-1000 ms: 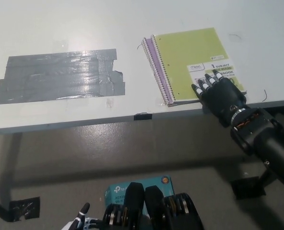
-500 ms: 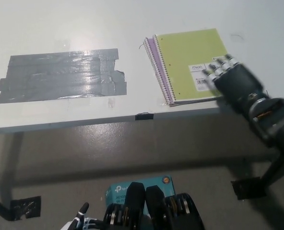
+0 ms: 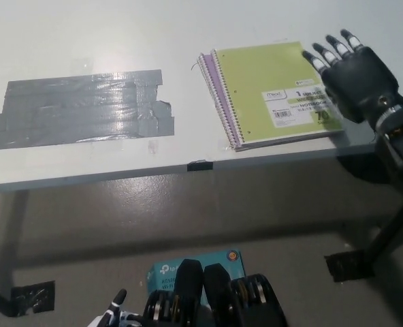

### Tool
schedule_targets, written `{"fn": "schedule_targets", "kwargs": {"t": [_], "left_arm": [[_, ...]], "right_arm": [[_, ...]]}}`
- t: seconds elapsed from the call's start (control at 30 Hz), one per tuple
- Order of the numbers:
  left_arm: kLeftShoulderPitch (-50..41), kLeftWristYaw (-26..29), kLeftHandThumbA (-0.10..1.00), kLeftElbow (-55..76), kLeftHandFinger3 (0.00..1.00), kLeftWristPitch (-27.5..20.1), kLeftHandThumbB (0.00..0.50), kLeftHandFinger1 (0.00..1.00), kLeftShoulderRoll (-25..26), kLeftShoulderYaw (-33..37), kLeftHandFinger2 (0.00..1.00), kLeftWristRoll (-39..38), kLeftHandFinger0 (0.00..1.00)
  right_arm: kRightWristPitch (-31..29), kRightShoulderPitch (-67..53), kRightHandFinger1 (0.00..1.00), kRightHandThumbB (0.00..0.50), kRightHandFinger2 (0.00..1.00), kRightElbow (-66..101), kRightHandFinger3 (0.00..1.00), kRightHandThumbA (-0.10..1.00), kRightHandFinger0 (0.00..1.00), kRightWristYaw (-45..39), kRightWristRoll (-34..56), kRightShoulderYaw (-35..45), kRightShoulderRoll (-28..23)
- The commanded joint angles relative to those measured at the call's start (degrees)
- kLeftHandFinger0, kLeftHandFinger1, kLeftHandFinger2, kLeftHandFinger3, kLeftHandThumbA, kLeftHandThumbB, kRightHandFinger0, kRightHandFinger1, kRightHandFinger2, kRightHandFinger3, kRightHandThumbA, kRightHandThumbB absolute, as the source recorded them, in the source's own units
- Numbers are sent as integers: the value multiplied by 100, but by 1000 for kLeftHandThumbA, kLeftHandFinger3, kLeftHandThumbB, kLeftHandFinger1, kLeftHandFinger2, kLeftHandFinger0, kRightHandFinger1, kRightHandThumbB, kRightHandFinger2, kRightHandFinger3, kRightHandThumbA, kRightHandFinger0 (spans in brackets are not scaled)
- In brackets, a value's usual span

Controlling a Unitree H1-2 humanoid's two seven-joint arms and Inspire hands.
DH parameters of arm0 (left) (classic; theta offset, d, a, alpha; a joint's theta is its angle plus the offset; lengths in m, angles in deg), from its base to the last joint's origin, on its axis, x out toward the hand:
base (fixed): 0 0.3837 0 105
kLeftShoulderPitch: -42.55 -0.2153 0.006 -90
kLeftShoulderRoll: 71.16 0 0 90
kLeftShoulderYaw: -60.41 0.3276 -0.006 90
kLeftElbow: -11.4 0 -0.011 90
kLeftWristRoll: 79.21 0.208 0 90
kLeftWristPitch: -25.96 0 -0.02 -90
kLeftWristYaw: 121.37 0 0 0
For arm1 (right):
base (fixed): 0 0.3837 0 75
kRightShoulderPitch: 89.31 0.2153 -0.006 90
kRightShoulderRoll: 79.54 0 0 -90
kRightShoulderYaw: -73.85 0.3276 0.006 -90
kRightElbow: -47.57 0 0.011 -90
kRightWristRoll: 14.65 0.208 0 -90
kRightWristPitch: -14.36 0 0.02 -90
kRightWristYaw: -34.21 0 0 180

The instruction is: The robot uses its right hand to align two notebooks stacked together until they are fully overlapped

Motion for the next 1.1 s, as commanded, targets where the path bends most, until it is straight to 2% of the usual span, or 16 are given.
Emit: {"fn": "schedule_targets", "kwargs": {"t": [0.0, 0.07, 0.17, 0.23, 0.3, 0.43, 0.5, 0.57, 0.63, 0.67, 0.8, 0.83, 0.87, 0.93, 1.03, 1.07], "left_arm": [[-203, -16, 1000, 99, 578, -236, 500, 465, 26, -41, 480, -24, 103], [-219, -60, 1000, 142, 581, -238, 500, 480, 23, -30, 487, -59, 106], [-339, -71, 1000, 243, 615, -245, 500, 585, 14, 12, 598, -43, 179], [-337, -85, 1000, 241, 616, -293, 500, 562, 33, 33, 560, -18, 169], [-349, -152, 1000, 306, 597, -335, 500, 558, 38, 54, 525, -74, 188], [-311, -129, 1000, 255, 558, -407, 500, 562, 64, 1, 515, -72, 195], [-308, -148, 1000, 255, 597, -348, 500, 562, 73, -12, 522, -103, 184], [-294, -138, 1000, 238, 620, -300, 500, 587, 78, -8, 564, -85, 199], [-280, -99, 1000, 242, 633, -310, 500, 606, 146, 28, 574, 43, 213], [-284, -110, 1000, 252, 643, -279, 500, 636, 137, 12, 621, 6, 234], [-247, -146, 1000, 129, 638, -332, 500, 643, 136, -70, 603, -105, 255], [-252, -101, 1000, 123, 642, -360, 500, 635, 150, -66, 572, -42, 275], [-242, -113, 1000, 115, 646, -374, 500, 634, 175, -69, 549, -38, 298], [-231, -98, 1000, 121, 681, -345, 500, 521, 196, -34, 415, 26, 271], [-268, -121, 1000, 126, 726, -376, 500, 341, 284, 28, 354, 118, 213], [-268, -108, 1000, 117, 794, -335, 500, 408, 332, 58, 455, 187, 277]], "right_arm": [[628, -42, 1000, 138, 1000, 1171, 1000, 474, 1000, -265, 560, 782, 44], [866, -377, 1000, 136, 1000, 2032, 1000, 499, 1000, -578, 558, 1164, -26], [1159, -1201, 1000, 105, 1000, 3757, 1000, 554, 1000, -1038, 581, 1917, -276], [1249, -1486, 1000, 98, 1000, 4274, 1000, 534, 1000, -1206, 660, 2229, -337], [1400, -2525, 1000, 113, 1000, 5348, 1000, 684, 1000, -1294, 714, 3131, -643], [1373, -4134, 1000, 86, 1000, 6075, 1000, 563, 1000, -643, 1362, 4246, -499], [1065, -4968, 1000, 89, 1000, 6024, 1000, 577, 1000, -71, 1768, 4679, -318], [700, -5604, 1000, 100, 1000, 5778, 1000, 489, 1000, 419, 2235, 4919, -31], [462, -6073, 1000, 87, 1000, 5557, 1000, 543, 1000, 561, 2363, 4958, 143], [-196, -6645, 1000, 86, 1000, 4900, 1000, 592, 1000, 992, 3115, 4984, 432], [-713, -7168, 1000, 109, 1000, 3918, 1000, 672, 1000, 973, 3978, 4919, 868], [-882, -7329, 1000, 152, 1000, 3210, 1000, 806, 1000, 948, 4048, 4830, 1028], [-960, -7362, 1000, 171, 1000, 2869, 1000, 846, 1000, 1006, 4008, 4794, 1134], [-1125, -7424, 1000, 163, 1000, 2130, 1000, 853, 1000, 1140, 3865, 4737, 1269], [-967, -7464, 1000, 150, 1000, 1658, 1000, 872, 1000, 877, 3877, 4702, 1305], [-650, -7507, 1000, 146, 1000, 1586, 1000, 812, 1000, 377, 3951, 4647, 1162]]}}
